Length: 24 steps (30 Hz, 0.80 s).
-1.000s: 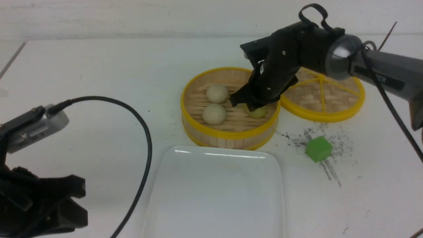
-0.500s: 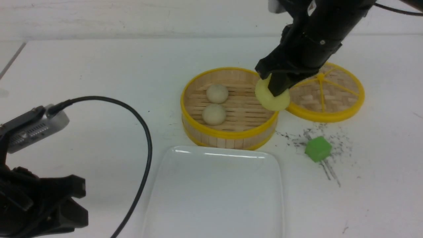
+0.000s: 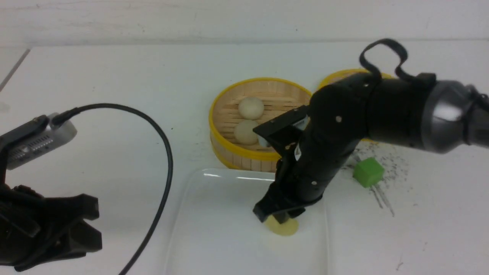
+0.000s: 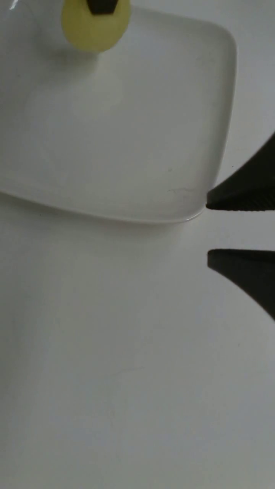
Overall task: Put the steamed buns into the plate on the white tablecloth.
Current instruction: 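Move the steamed bun from the bamboo steamer onto the white plate with the right gripper, then reach into the bamboo steamer and grasp a bun with the left gripper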
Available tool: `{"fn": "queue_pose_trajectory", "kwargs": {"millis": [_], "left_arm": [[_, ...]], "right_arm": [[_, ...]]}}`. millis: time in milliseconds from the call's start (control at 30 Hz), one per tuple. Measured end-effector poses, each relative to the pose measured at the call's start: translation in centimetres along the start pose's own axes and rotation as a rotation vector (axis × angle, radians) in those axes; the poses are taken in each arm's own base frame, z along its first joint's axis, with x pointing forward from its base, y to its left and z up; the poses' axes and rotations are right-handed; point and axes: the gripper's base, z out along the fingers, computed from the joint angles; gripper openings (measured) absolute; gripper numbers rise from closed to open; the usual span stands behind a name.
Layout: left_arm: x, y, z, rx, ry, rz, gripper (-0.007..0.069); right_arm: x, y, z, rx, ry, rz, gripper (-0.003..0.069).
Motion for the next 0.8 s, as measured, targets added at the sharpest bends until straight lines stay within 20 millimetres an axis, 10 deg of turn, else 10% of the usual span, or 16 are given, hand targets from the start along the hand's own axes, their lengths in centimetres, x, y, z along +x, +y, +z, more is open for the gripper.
{"fn": "queue_pose_trajectory", "kwargs": {"millis": [200,433,567,800], "left_arm": [[-0.2,0.0,0.0,0.000,-0.023,0.001,0.0194],[-0.5,-0.3,-0.6,0.008,-0.028,0.008,0.0202],[-1.9,-1.5,-2.5,0.028,-0.065,0.037,0.0237],[-5.3,-3.5,-4.5,0.062,-0.057,0.062,0.0283]], "right_arm": [[0.0,0.1,1.8,-0.008,0.014,0.025,0.0380],[0.1,0.7,-1.9,-0.012,-0.019,0.000,0.0484],[1.0,0.9,-7.6,0.041,-0.082,-0.074,0.0423],[5.5,0.3,-15.2,0.166,-0.101,-0.106,0.0111]]}}
